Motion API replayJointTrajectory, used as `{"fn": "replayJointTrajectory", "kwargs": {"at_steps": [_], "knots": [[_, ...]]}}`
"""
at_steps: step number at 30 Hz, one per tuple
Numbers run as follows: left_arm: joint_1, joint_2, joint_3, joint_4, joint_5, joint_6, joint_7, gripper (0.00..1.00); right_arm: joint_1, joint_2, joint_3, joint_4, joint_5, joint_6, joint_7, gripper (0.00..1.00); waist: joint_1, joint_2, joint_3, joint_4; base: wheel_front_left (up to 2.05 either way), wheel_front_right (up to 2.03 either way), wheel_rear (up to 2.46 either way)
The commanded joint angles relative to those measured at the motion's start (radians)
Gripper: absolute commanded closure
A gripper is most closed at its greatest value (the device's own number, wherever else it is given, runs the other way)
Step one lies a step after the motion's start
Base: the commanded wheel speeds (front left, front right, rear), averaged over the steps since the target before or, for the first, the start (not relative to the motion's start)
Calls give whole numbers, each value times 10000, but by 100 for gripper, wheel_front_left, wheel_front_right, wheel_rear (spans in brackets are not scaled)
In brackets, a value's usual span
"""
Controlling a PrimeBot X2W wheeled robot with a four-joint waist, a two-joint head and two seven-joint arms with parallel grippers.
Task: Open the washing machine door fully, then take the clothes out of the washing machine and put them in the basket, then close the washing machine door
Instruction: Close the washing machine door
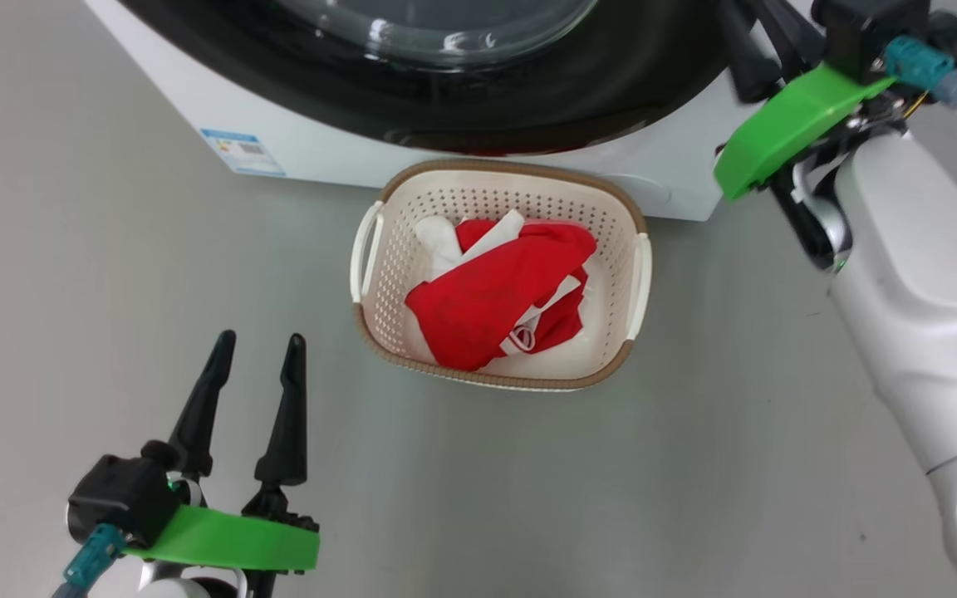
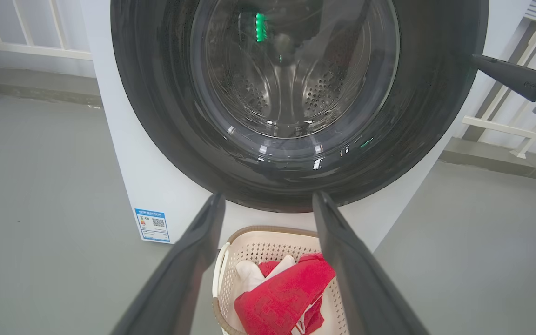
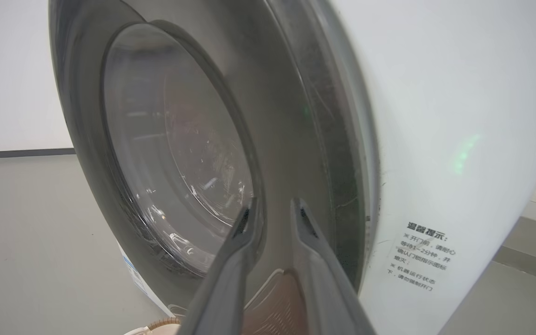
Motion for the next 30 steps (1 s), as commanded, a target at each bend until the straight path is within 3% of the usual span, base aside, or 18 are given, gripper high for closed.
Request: {"fn": "replayJointTrajectory", "kwargs": {"at_steps": [1,10,30], "knots": [[-181,111,433,-179,23,-36,-120,0,373,334,-39,-426,-7,-36,-55,0,0,-1,-296,-312,0,0,0],[7,72,753,64,-6,-61,-120,0,2101,718,-187,-1387,-223,-36,-55,0,0,-1,-1162,-1053,0,0,0],[1140,379,1113,206,-206,23,-101,0,5895,828,-1483,-3556,-828,-36,-55,0,0,-1,-3035,-2254,0,0,0]]}}
